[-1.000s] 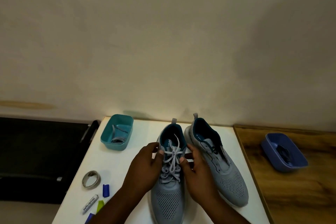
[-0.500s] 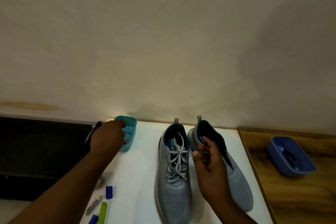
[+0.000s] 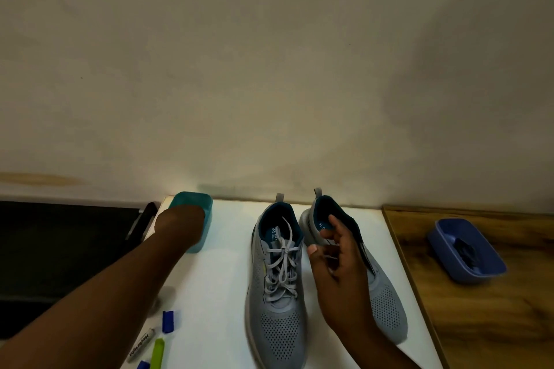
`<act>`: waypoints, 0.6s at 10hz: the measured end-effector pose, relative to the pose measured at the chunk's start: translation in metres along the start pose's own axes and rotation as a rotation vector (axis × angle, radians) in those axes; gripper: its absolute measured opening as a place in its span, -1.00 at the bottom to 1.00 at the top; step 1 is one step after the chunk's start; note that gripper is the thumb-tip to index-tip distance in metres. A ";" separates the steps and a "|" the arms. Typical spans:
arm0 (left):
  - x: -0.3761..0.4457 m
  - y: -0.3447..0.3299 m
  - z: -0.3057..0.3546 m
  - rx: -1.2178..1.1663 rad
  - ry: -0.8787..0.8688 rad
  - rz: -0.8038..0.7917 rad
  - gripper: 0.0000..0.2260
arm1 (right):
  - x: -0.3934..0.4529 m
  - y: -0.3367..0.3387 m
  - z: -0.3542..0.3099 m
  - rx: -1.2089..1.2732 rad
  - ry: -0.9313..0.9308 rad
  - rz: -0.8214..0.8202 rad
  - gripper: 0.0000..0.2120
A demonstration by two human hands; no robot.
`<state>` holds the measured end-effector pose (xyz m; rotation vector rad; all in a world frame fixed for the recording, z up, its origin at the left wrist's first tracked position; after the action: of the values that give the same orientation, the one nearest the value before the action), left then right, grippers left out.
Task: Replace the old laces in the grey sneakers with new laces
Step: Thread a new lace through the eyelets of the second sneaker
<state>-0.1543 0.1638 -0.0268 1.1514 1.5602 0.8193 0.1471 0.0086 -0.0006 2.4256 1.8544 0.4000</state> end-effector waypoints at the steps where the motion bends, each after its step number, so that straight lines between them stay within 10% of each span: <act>1: 0.000 0.005 -0.005 -0.010 -0.028 0.021 -0.79 | 0.001 0.000 -0.001 0.017 -0.005 0.002 -0.42; 4: -0.038 0.053 -0.023 -0.420 0.027 0.390 -0.87 | -0.005 0.008 -0.009 0.018 -0.016 0.033 -0.45; 6: -0.132 0.130 -0.018 -1.133 -0.083 0.618 -0.92 | -0.014 0.020 -0.048 -0.007 0.020 0.081 -0.45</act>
<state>-0.1283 0.0815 0.1379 0.7404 0.4208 1.7201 0.1510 -0.0156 0.0470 2.5078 1.7630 0.4375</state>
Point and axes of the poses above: each hand's wrist, its own x-axis towards the middle knuckle, its own y-axis out of the back of the hand, z = x × y, the point moved 2 cm from there along x, towards the middle knuckle, and after that the axes turned 4 degrees about x, right-handed, at the moved point
